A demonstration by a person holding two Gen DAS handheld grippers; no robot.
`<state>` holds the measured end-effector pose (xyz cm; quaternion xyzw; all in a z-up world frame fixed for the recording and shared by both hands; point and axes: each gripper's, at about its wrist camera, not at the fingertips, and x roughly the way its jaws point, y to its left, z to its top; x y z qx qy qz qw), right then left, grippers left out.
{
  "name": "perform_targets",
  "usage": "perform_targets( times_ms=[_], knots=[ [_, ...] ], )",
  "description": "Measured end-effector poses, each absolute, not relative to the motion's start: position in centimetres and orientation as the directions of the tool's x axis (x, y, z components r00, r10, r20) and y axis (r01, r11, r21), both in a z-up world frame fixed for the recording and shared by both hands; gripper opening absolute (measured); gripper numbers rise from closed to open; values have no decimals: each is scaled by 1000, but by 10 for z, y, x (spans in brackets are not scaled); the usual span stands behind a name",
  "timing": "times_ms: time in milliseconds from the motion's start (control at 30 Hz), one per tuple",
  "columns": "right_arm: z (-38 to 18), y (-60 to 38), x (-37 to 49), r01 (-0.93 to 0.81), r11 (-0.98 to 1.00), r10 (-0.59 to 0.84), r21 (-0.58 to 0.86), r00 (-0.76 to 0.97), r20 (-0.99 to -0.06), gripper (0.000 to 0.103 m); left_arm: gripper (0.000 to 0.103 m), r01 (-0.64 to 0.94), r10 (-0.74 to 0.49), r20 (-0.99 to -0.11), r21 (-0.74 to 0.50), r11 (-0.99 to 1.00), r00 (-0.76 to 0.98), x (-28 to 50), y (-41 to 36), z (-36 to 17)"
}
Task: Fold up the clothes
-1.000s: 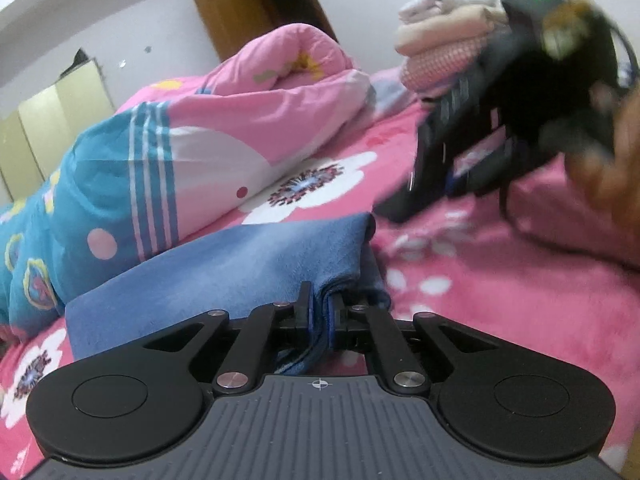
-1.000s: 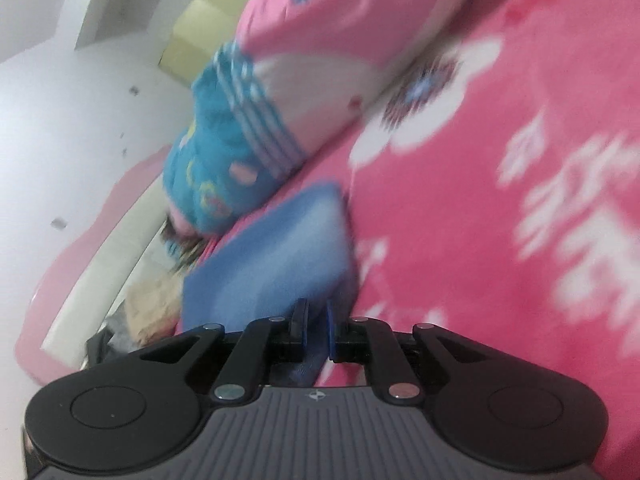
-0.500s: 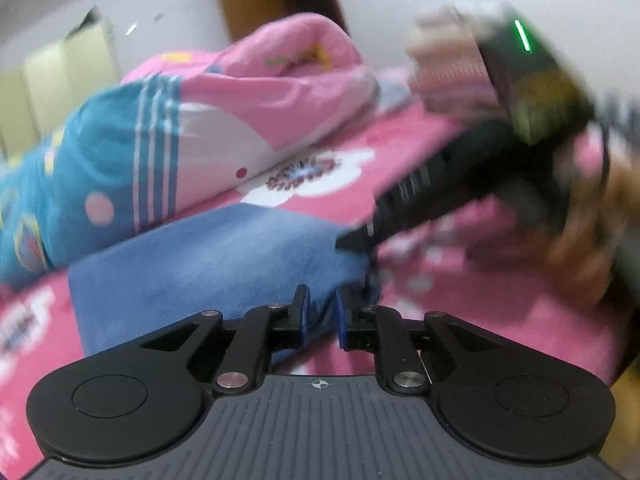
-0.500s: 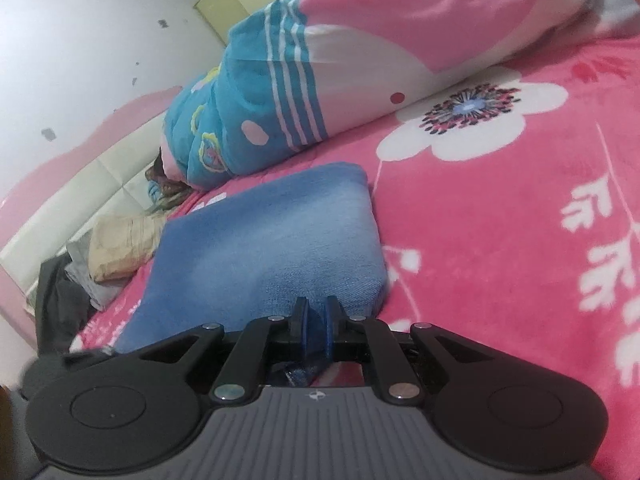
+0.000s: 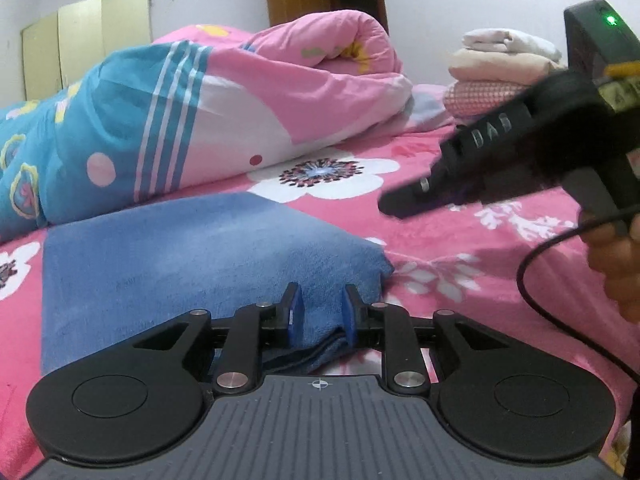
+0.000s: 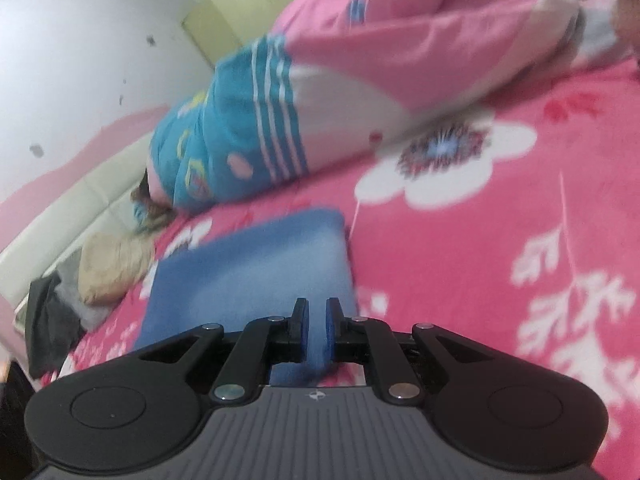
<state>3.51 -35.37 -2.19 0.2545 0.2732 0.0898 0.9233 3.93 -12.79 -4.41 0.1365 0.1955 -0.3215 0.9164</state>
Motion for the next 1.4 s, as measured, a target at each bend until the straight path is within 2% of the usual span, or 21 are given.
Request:
perform_targets(
  times_ms=[67,133,200,300,367,400,467,667,800,933,1033,1067,1100,1400],
  knots=[
    [-35,-349,45,-19,859,312,512,812,-494,10,22,642,-534,-443,132,755,720,38,-129,-45],
    [-55,-343,51,0,868,310,497,781,-542,20,22,644,-538,-441,130,754,719,37,-128,-46],
    [-52,-349,47,27,848,311,529,782,-540,21,22,645,-541,-438,126,753,718,37,-127,-47],
    [-26,-342,34,-11,884,270,467,828,-492,21,22,647,-553,-433,100,756,712,38,-123,-48],
    [-19,-333,34,-77,893,297,444,841,-452,21,22,647,-557,-429,88,758,711,39,-122,-48],
    [-20,-327,36,-100,896,311,433,837,-451,21,22,646,-555,-430,90,758,712,37,-121,-48],
    [-37,-315,48,-107,910,316,400,803,-505,20,22,644,-546,-441,101,758,712,33,-117,-48],
    [-47,-318,41,-123,898,332,422,818,-470,20,22,601,-470,-466,180,779,749,5,-89,-45],
    [-47,-317,41,-122,899,329,421,822,-465,20,22,604,-511,-401,150,783,760,-6,-70,-24],
    [-48,-315,42,-122,900,325,418,826,-461,20,22,559,-475,-351,197,806,807,5,-76,-11],
    [-49,-314,43,-122,901,323,416,828,-457,20,23,476,-356,-431,212,854,829,28,-71,-20],
    [-49,-314,42,-124,901,324,416,828,-456,20,22,471,-354,-445,184,863,823,31,-63,-22],
    [-49,-314,42,-125,902,324,414,829,-456,20,17,468,-357,-449,164,868,819,30,-55,-22],
    [-49,-315,41,-124,901,323,415,832,-452,20,14,464,-360,-403,199,863,841,7,-37,-11]
  ],
)
